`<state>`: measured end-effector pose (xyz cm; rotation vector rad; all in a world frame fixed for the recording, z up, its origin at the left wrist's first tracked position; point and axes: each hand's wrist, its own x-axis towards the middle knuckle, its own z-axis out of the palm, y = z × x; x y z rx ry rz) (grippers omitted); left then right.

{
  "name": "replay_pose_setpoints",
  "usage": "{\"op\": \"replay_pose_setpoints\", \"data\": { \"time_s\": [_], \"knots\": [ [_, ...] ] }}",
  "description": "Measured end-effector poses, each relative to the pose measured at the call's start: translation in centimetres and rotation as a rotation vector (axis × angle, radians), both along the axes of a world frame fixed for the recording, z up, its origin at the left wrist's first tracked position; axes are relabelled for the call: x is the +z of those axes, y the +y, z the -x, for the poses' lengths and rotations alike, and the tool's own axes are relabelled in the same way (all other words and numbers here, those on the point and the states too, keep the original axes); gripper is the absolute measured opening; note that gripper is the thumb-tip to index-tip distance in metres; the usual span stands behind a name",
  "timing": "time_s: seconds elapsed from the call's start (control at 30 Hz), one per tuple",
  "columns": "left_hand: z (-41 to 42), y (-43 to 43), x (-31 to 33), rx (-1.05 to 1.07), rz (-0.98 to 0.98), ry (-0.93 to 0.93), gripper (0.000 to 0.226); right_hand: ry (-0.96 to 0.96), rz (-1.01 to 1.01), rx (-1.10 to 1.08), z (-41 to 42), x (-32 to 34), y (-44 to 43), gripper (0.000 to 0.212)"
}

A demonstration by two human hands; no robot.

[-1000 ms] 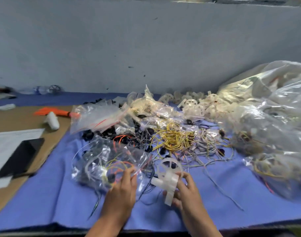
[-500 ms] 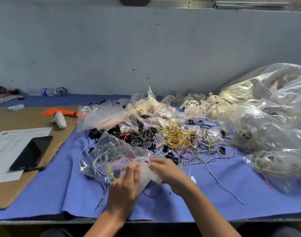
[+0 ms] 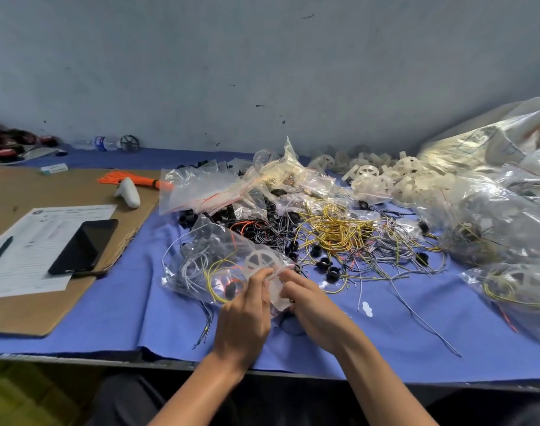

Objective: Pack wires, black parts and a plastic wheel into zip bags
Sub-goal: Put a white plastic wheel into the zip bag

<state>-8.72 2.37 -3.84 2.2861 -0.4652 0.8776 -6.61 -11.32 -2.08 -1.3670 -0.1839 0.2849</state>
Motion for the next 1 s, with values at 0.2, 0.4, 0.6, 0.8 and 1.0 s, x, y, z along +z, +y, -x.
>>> {"op": "replay_pose_setpoints", "data": {
  "time_s": [0.2,0.4,0.6,0.8,1.0],
  "knots": [
    [0.0,-0.1,-0.1,-0.035,-0.003,-0.045,0.031,-0.146,0.202,-0.191,-1.5,0.3,1.5,0.031],
    [0.1,0.1,-0.1,0.041,0.106,-0.026,0.026,-0.147,0.306,-0.067,-2.6,1.4,2.7,0.039],
    [0.0,-0.2,0.0,0.092,0.095,-0.104,0.024,-0.028,0.12,0.165,-2.5,2.2,2.6,0.04],
    [-0.3,0.1,1.2,0.009,0.112,-0.122,0.022,-0.078,0.166,0.33,-4.3,3.3,4.1,0.039],
    [0.2,0.6,0.3,0.023,0.195,0.051,0.024,0.225,-0.189,0.26,-5.0,3.2,4.8,0.036]
  ]
}}
